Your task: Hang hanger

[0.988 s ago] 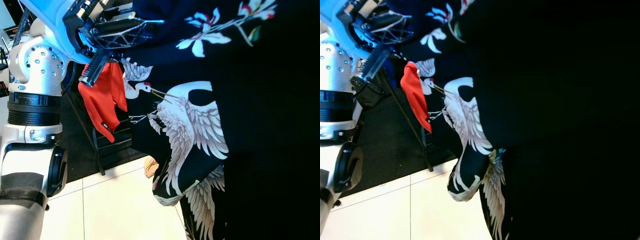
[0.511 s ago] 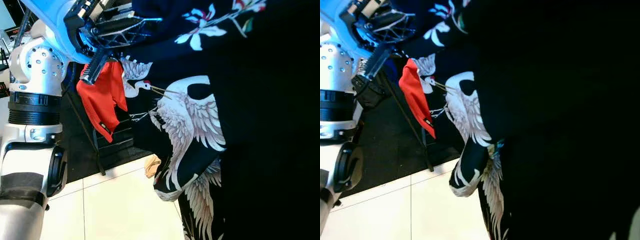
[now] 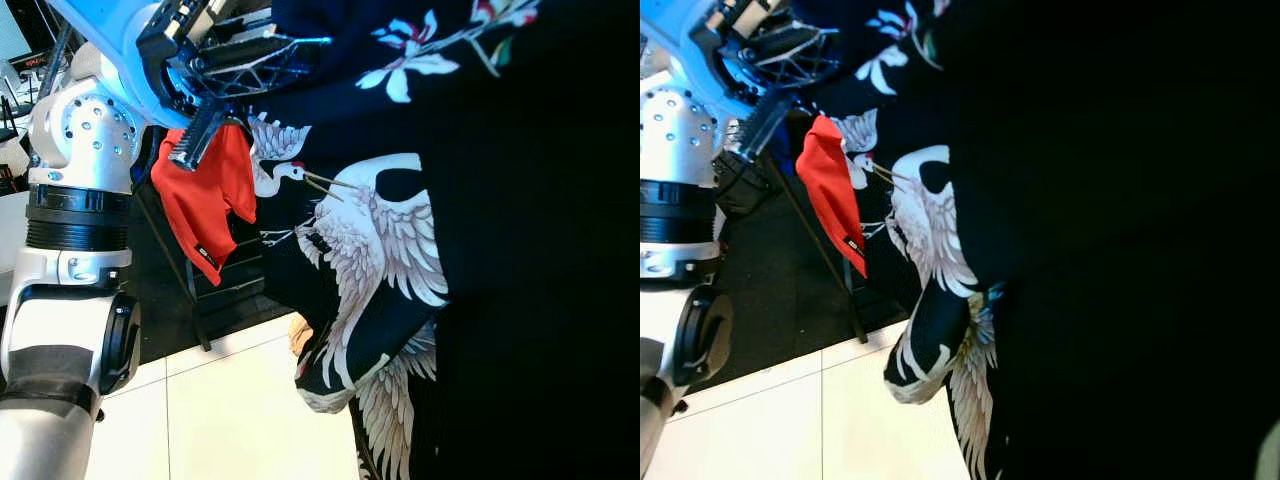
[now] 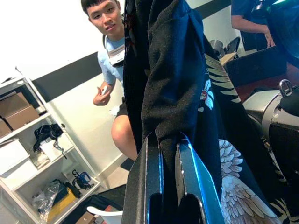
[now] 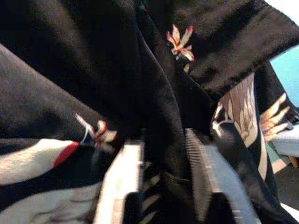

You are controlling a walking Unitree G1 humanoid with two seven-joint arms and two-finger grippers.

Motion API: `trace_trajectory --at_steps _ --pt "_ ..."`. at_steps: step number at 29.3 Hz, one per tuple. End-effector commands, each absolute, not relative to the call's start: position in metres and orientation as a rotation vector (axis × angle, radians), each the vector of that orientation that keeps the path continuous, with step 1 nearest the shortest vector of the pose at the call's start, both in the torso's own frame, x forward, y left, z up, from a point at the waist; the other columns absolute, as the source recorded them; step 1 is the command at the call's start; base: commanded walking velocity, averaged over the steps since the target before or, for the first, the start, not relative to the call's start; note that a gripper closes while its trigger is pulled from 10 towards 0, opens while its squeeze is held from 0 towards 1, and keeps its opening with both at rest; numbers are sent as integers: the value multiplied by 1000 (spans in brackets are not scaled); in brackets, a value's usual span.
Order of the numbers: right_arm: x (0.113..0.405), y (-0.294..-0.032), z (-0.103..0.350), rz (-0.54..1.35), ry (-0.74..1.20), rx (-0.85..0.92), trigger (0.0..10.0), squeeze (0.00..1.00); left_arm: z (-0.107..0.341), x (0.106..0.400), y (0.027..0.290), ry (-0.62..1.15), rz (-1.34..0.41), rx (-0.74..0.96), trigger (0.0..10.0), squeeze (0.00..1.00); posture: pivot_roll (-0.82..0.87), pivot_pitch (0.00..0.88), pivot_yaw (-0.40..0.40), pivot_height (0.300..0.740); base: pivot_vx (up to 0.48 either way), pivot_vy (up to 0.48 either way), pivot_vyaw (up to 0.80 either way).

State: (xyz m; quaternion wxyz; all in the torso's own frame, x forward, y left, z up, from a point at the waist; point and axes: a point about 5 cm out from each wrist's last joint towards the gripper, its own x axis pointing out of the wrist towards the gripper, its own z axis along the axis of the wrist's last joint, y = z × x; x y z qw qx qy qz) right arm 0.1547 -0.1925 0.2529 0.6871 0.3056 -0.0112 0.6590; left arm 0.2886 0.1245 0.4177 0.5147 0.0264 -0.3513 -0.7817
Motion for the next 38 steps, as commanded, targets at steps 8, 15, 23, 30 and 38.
trace_trajectory --at_steps 8,15,23,30,38 --pt "154 -192 255 1460 -17 631 0 0 420 289 131 -878 -1841 56 9490 0 -75 30 98 740 0 0 0" --pt "167 -225 276 1324 -114 492 0 0 406 304 134 -787 -1702 217 9176 0 -81 31 100 740 0 0 0" --pt "175 -275 319 1148 -260 318 0 0 387 319 143 -680 -1565 405 8824 0 -89 31 94 740 0 0 0" --pt "181 -302 348 1048 -297 171 0 0 391 319 160 -678 -1501 454 8353 0 -82 27 82 740 0 0 0" --pt "190 -311 352 964 -315 112 0 0 394 319 164 -675 -1486 485 8275 0 -80 27 83 740 0 0 0"
